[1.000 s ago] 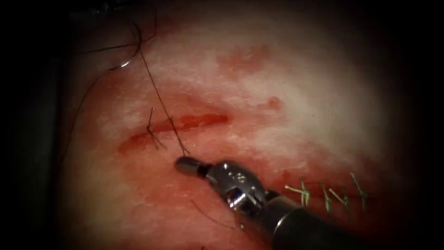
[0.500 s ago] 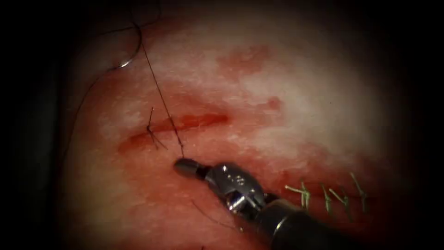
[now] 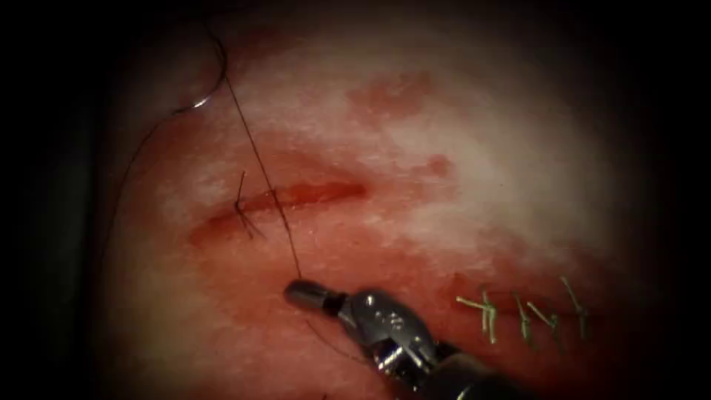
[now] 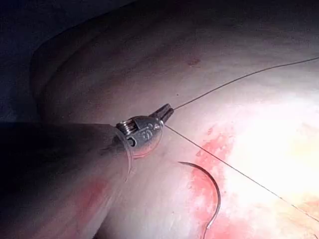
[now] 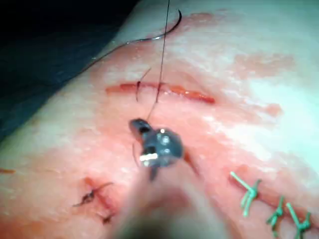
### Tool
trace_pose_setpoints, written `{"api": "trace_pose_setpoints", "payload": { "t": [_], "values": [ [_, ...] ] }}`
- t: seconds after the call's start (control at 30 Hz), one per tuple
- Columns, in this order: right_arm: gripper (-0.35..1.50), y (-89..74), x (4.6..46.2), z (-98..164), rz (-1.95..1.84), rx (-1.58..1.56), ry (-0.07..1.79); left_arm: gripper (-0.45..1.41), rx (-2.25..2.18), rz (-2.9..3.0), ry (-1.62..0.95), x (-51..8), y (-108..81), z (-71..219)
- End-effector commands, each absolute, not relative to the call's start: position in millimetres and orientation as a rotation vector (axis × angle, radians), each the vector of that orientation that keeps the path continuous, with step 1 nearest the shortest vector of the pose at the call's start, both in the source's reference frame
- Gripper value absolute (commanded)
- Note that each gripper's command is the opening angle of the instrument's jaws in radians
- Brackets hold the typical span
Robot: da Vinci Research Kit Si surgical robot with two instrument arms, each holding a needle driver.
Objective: Wound Closure
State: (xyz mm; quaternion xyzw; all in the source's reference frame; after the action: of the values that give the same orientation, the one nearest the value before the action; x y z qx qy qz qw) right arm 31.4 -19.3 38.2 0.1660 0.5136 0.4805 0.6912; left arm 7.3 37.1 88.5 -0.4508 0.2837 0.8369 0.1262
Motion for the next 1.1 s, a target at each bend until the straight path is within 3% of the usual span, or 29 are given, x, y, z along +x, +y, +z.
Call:
{"api": "trace_pose_setpoints", "payload": {
  "t": [0.03, 0.87, 0.93, 1.03, 1.1],
  "values": [
    [-0.35, -19.5, 32.2, 39, 1.068, 0.373, 1.146, -0.45, -1.307, 2.441, 0.832, 7.0, 37.8, 89],
    [-0.35, -20.8, 31.7, 39, 1.068, 0.473, 1.131, -0.45, -1.364, 2.397, 0.81, 6.8, 35.7, 88],
    [0.27, -20.1, 31.7, 39, 1.048, 0.45, 1.195, -0.45, -1.438, 2.353, 0.771, 5.9, 33.8, 87],
    [1.05, -18.4, 31.5, 39, 0.928, 0.378, 1.267, -0.45, -1.573, 2.271, 0.641, 4.1, 30.5, 84],
    [1.35, -15.6, 30.7, 38, 0.736, 0.27, 1.305, -0.45, -1.767, 2.141, 0.489, 1.9, 26.1, 80]
  ]
}}
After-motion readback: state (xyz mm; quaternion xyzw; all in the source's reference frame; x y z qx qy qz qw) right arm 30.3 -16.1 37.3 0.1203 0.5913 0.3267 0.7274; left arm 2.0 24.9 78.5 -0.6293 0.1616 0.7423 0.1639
